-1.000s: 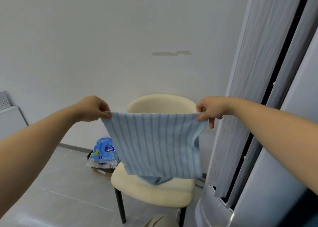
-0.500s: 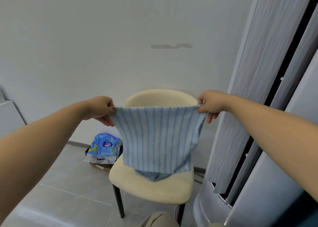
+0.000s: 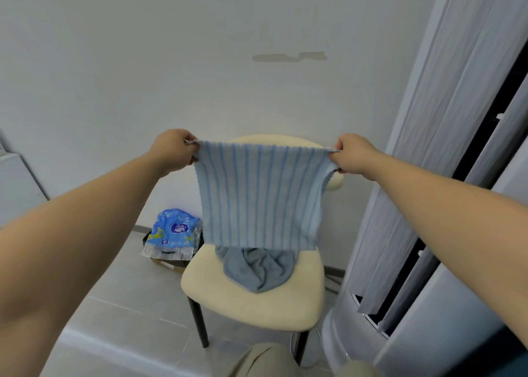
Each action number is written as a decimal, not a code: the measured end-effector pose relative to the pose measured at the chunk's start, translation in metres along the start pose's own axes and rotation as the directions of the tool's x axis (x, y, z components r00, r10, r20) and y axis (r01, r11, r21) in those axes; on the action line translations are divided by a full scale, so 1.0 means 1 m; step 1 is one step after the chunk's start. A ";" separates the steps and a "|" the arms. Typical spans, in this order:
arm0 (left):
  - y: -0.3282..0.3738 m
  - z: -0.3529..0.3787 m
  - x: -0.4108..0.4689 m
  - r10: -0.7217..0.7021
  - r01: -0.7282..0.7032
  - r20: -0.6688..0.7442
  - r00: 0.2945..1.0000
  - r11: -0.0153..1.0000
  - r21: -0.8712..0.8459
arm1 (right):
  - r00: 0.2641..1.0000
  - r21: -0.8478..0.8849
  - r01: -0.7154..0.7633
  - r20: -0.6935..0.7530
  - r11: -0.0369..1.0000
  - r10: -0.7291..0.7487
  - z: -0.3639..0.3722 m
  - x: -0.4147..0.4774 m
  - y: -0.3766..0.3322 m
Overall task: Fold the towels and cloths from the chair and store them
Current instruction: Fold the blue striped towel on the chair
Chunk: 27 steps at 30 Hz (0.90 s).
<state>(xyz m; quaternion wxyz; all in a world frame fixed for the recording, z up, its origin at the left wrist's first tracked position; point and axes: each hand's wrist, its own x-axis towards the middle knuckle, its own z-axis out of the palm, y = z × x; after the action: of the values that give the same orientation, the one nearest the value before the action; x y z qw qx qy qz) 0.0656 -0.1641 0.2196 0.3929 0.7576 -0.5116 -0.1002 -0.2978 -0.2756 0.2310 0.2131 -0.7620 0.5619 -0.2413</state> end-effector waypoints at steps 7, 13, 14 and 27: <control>0.003 -0.011 -0.009 0.135 -0.127 -0.164 0.977 0.990 0.056 | 0.965 0.081 0.090 -0.255 0.993 -0.067 0.004 -0.015 0.001; -0.014 -0.011 -0.063 0.158 -0.152 -0.143 0.977 0.987 0.051 | 0.972 0.047 0.148 -0.189 0.988 -0.137 0.023 -0.057 0.022; -0.024 -0.008 -0.076 0.130 -0.126 -0.089 0.988 0.991 0.051 | 0.979 0.019 0.149 -0.142 0.989 -0.145 0.030 -0.066 0.030; -0.130 0.037 -0.231 -0.083 -0.055 0.390 0.917 0.942 0.330 | 0.846 -0.417 0.319 0.530 0.851 -0.058 0.106 -0.184 0.099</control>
<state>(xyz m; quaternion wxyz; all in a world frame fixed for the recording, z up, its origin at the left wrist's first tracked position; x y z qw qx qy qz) 0.0302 0.0369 0.0465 0.1455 0.7804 -0.5847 -0.1672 -0.3545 -0.1205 0.0649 0.1251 -0.8796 0.4493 0.0936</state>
